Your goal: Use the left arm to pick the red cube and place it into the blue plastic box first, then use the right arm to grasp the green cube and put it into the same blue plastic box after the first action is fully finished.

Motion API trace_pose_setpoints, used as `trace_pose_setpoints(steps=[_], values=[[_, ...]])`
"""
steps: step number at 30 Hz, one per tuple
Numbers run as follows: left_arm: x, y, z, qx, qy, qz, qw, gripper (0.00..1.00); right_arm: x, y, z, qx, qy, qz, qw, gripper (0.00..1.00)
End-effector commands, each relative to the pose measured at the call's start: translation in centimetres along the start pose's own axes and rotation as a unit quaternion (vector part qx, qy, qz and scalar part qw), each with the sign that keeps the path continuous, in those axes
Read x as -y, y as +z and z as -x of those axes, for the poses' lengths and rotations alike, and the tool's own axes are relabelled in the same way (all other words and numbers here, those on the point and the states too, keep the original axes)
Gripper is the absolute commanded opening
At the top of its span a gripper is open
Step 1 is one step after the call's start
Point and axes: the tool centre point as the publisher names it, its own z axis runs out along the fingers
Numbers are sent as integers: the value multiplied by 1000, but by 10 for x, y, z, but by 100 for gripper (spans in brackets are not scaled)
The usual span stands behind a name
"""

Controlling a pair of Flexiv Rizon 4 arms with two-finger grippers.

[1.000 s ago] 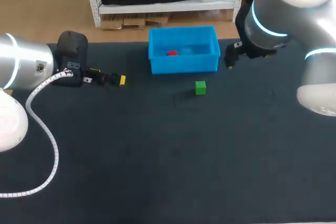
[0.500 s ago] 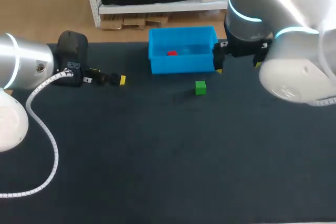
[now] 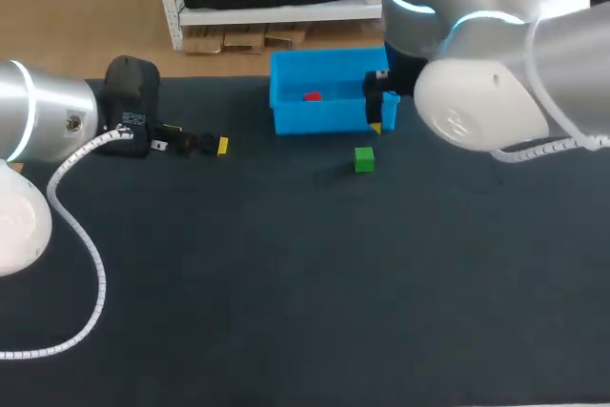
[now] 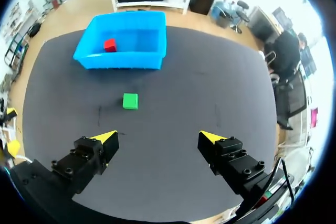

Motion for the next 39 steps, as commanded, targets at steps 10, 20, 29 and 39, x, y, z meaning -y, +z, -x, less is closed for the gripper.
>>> trace_pose_setpoints(steps=[10,20,29,39], values=[[-3,0,-2,4,1,-6,1000,100,-22,19,3,-12,47,19,999,100],[-3,0,-2,4,1,-6,1000,100,-42,44,1,-22,53,16,998,100],[-3,0,-2,4,1,-6,1000,100,-52,67,4,-23,50,18,998,100],[-3,0,-2,4,1,-6,1000,100,-59,88,14,-5,47,18,999,100]])
